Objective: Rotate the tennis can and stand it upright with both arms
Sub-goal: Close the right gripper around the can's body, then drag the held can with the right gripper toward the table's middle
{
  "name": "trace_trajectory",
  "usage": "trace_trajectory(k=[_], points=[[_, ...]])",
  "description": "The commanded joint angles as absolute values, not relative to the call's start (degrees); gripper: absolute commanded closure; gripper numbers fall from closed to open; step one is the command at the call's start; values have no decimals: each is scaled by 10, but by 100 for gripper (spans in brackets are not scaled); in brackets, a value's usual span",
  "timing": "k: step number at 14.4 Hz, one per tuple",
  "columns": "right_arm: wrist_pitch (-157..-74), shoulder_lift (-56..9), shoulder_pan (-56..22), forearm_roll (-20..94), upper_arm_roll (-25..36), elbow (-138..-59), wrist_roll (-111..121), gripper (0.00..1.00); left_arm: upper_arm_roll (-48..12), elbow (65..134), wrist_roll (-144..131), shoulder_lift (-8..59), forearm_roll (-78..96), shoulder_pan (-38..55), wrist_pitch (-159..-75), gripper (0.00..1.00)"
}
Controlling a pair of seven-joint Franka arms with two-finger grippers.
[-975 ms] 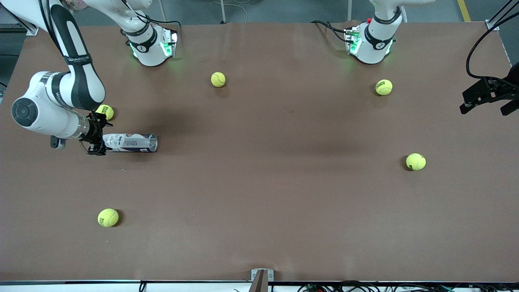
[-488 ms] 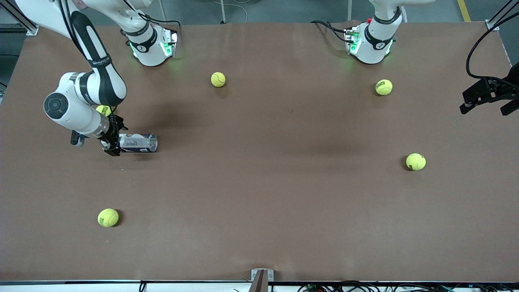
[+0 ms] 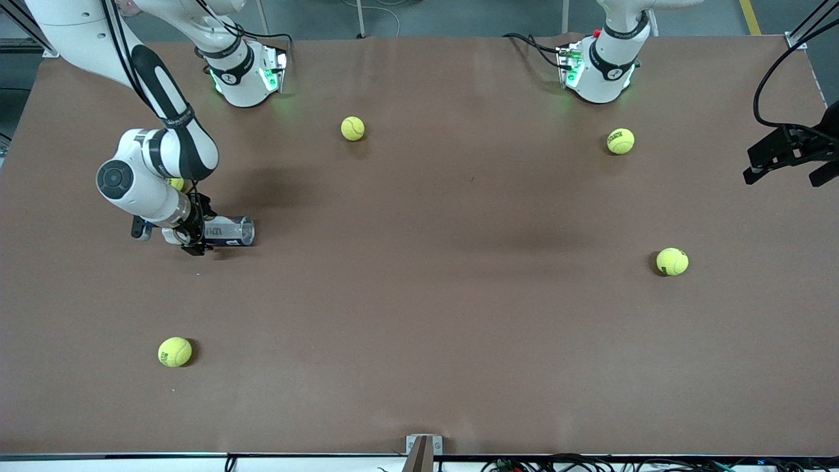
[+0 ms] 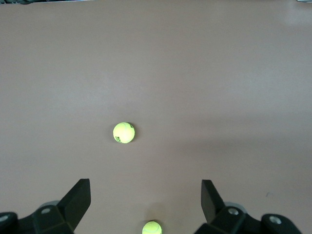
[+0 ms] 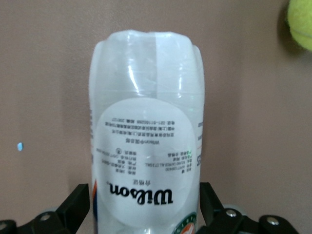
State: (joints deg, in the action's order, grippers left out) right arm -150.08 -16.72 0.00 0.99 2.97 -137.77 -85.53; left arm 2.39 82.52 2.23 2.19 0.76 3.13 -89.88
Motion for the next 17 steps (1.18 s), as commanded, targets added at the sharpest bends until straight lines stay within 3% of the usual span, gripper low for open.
trace_trajectory(k=[1,4,7,11,17], points=[[-1501,-159,1,18,27,-1385,-860,23,25,820,19,22,9,32,-901,0],[-1499,-158,-2,18,27,-1386,-861,39,25,820,19,22,8,32,-901,0],[-1484,-156,-10,18,26,-1383,-869,39,25,820,19,23,9,32,-901,0],[-1417,-133,-84,18,26,-1359,-971,38,25,820,19,22,8,32,-901,0],[-1301,-149,-276,19,25,-1197,-1241,38,25,820,19,23,9,32,-901,0]])
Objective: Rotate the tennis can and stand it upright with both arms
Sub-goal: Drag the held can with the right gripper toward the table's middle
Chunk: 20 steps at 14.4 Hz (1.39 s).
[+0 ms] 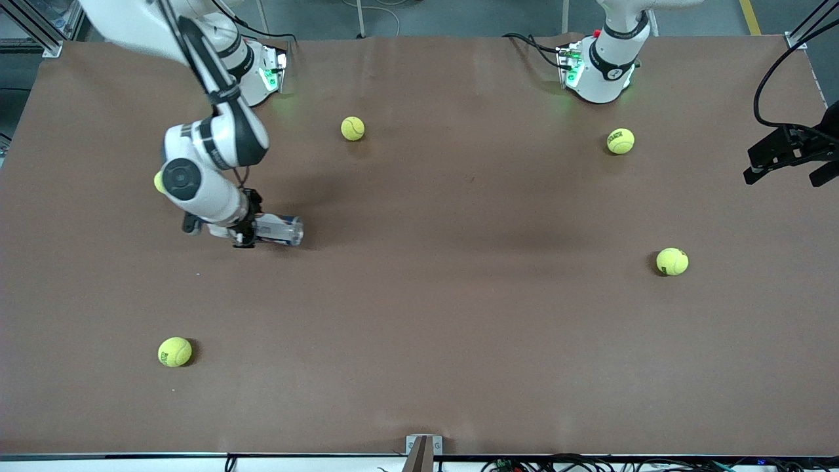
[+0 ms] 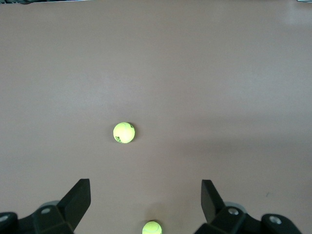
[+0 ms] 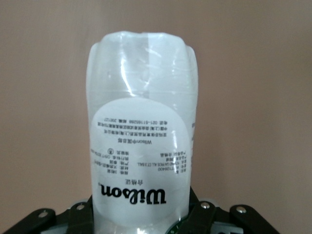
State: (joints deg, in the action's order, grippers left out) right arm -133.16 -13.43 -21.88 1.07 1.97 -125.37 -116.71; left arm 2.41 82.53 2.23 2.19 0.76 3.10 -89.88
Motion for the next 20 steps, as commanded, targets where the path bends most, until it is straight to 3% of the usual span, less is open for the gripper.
trace_trajectory(k=[1,9,16,20], points=[[-1298,-169,-302,19,25,-1167,-1268,38,25,820,19,22,9,32,-901,0],[-1298,-393,-453,67,26,-843,-1359,38,25,820,19,23,8,32,-901,0],[-1300,-525,-533,15,29,-696,-1340,38,25,820,19,23,8,32,-901,0],[-1298,-541,-550,11,31,-692,-1345,37,24,821,19,23,-1,33,-901,0]])
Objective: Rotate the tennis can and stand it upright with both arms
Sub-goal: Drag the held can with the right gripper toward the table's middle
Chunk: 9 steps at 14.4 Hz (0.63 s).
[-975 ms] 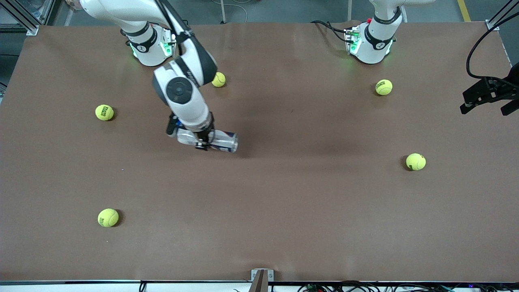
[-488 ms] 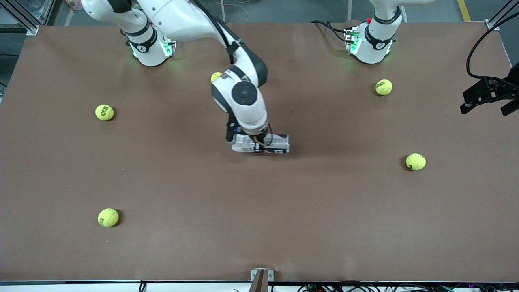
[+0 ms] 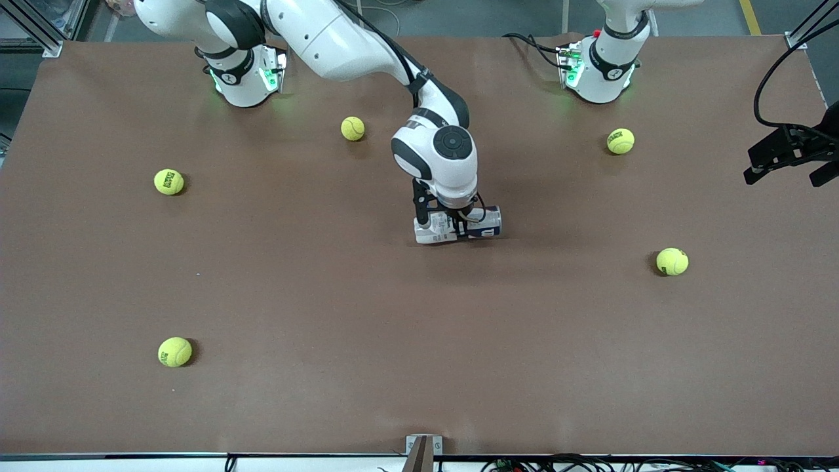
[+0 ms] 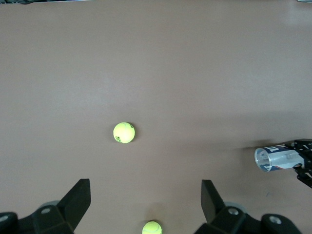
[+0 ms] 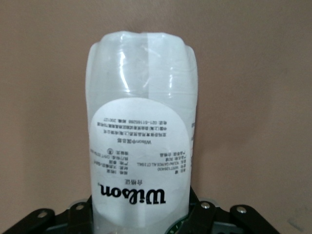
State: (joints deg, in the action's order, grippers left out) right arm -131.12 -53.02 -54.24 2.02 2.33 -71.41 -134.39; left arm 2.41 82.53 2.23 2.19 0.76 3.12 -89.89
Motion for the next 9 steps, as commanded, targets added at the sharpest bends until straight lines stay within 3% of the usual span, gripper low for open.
trace_trajectory(k=[1,5,6,7,9], points=[[-1298,-543,-553,11,32,-692,-1346,35,24,821,19,23,-1,33,-901,0],[-1302,-551,-554,11,33,-692,-1374,29,24,819,19,21,-1,35,-901,0],[-1302,-555,-554,11,33,-692,-1374,21,24,818,19,22,5,35,-901,0],[-1302,-555,-554,11,33,-692,-1374,0,24,822,19,24,9,34,-899,0],[-1299,-555,-554,3,34,-689,-1373,0,24,823,21,35,9,35,-896,0]])
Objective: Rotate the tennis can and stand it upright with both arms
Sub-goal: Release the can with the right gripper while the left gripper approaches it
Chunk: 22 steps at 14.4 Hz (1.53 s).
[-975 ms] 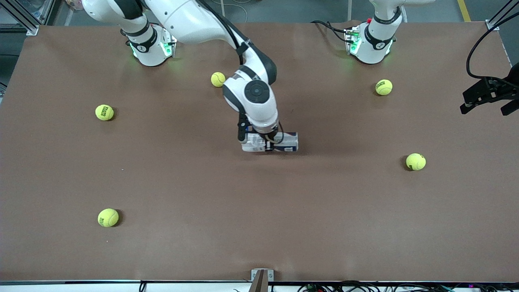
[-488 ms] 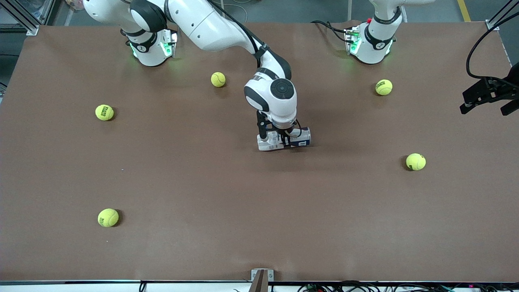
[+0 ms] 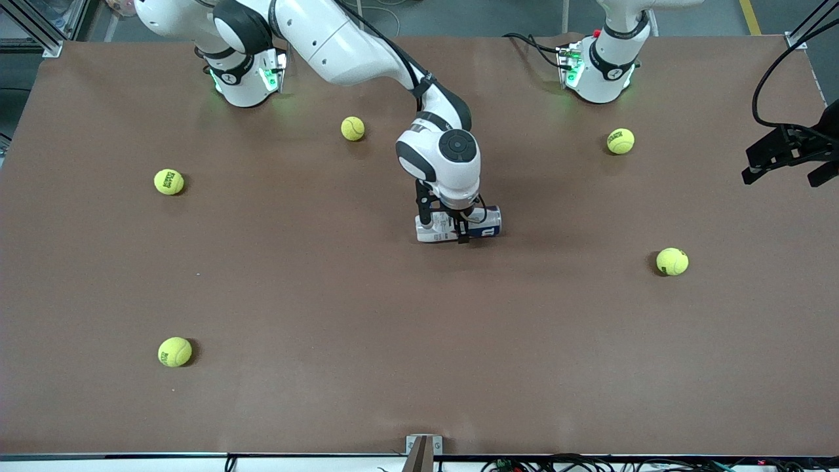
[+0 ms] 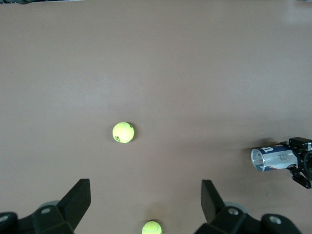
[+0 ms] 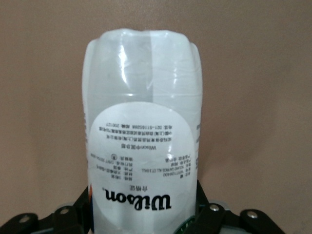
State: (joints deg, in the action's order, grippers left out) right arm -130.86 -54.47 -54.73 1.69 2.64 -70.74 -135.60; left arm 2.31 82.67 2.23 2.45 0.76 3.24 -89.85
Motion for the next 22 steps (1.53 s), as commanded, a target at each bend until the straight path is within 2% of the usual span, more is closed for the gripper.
trace_trajectory(k=[1,3,8,10,12,15,17,19,22], points=[[-1298,-555,-554,3,33,-680,-1372,0,23,826,22,41,9,37,-895,0],[-1294,-555,-554,3,33,-674,-1372,0,12,837,23,65,10,47,-863,0],[-1166,-545,-548,8,27,-618,-1370,0,-4,895,16,133,127,41,-860,0],[-1138,-531,-543,10,26,-618,-1367,0,-4,926,8,144,179,40,-881,0],[-1128,-513,-521,11,26,-618,-1340,0,-4,990,6,142,261,24,-932,0],[-1072,-472,-481,14,30,-625,-1156,0,-4,1068,17,141,368,21,-984,0],[-1010,-442,-433,14,29,-630,-1017,0,-7,1112,33,141,432,25,-1018,0],[-982,-411,-383,21,27,-640,-893,0,-16,1167,83,141,515,27,-1055,0],[-969,-351,-304,33,28,-705,-678,0,-44,1242,183,146,639,28,-1119,0]])
